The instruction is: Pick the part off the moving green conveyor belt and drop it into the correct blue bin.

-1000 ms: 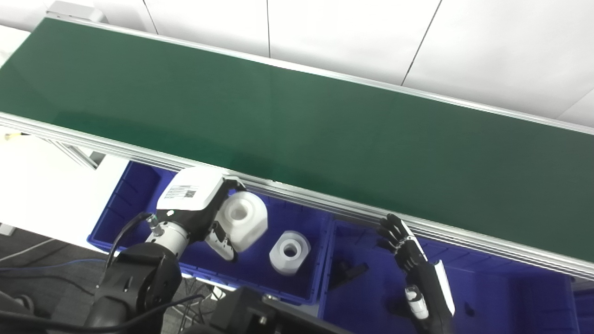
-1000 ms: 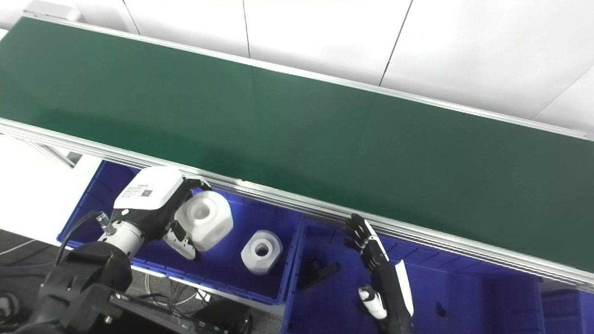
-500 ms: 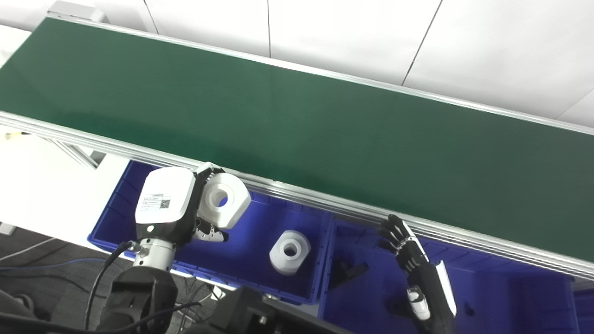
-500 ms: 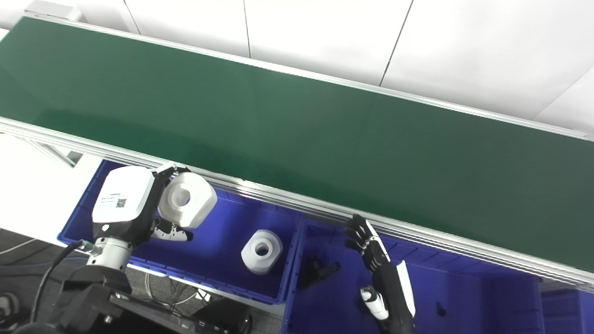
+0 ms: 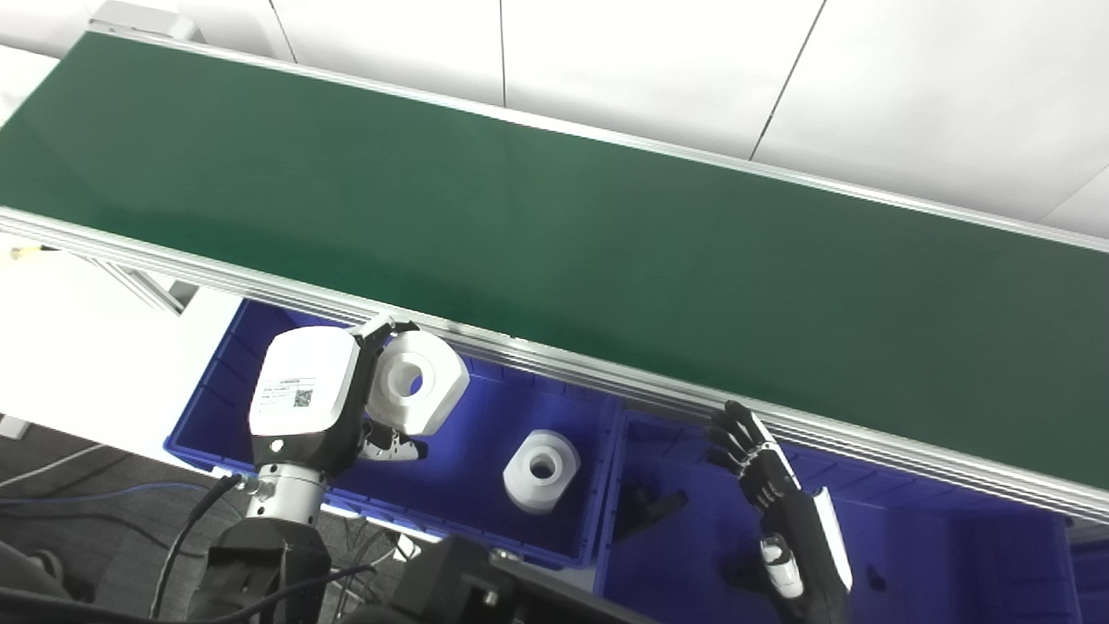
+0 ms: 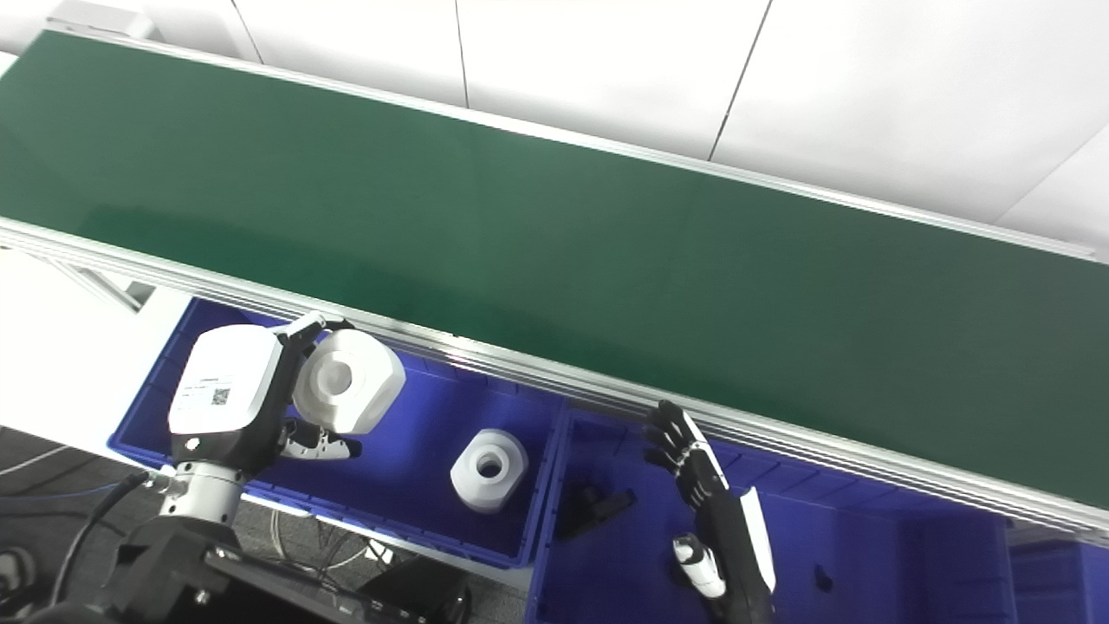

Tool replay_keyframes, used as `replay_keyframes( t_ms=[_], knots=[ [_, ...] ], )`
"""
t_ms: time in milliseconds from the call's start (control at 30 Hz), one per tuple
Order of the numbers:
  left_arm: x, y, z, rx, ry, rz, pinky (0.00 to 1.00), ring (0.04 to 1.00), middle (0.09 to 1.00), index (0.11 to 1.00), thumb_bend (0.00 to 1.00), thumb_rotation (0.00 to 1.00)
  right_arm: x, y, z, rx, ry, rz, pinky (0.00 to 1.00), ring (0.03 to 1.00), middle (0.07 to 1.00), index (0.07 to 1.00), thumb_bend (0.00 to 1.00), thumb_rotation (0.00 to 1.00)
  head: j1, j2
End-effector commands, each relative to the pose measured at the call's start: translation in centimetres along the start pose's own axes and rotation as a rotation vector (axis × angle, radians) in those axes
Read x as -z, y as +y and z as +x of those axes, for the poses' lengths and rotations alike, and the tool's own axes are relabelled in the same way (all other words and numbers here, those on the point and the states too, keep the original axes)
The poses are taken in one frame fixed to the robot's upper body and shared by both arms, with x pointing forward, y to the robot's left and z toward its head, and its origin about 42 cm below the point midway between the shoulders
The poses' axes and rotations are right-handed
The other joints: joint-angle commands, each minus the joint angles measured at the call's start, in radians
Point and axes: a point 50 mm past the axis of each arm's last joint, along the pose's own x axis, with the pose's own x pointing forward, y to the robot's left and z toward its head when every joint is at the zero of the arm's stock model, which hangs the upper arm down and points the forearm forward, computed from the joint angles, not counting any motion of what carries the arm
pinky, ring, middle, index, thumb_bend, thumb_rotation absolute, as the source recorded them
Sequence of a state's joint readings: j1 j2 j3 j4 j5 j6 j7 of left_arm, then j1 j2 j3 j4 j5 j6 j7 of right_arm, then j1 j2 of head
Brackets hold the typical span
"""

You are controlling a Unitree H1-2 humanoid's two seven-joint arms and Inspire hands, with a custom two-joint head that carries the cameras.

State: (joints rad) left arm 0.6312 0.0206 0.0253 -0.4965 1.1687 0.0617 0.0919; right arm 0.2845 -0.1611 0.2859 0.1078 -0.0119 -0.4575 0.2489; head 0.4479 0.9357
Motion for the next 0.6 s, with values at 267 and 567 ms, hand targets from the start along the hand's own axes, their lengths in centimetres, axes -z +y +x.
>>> replay_keyframes(
  t_ms=[267, 567],
  knots=[
    [-0.08, 1.41, -0.18, 0.012, -0.009, 0.134, 0.35, 0.425, 0.518, 0.547, 0.74, 0.17, -1.02, 0.14, 0.36, 0.002, -0.039, 0.007, 0.8, 0.859, 0.89, 0.918, 0.89, 0.95, -0.002, 0.0],
    [-0.14, 1.4, -0.38, 0.031, -0.017, 0.173, 0.65, 0.708, 0.728, 0.705, 1.0, 0.52, -0.99, 0.11, 0.37, 0.002, -0.038, 0.006, 0.8, 0.857, 0.889, 0.918, 0.89, 0.95, -0.006, 0.0]
  ],
)
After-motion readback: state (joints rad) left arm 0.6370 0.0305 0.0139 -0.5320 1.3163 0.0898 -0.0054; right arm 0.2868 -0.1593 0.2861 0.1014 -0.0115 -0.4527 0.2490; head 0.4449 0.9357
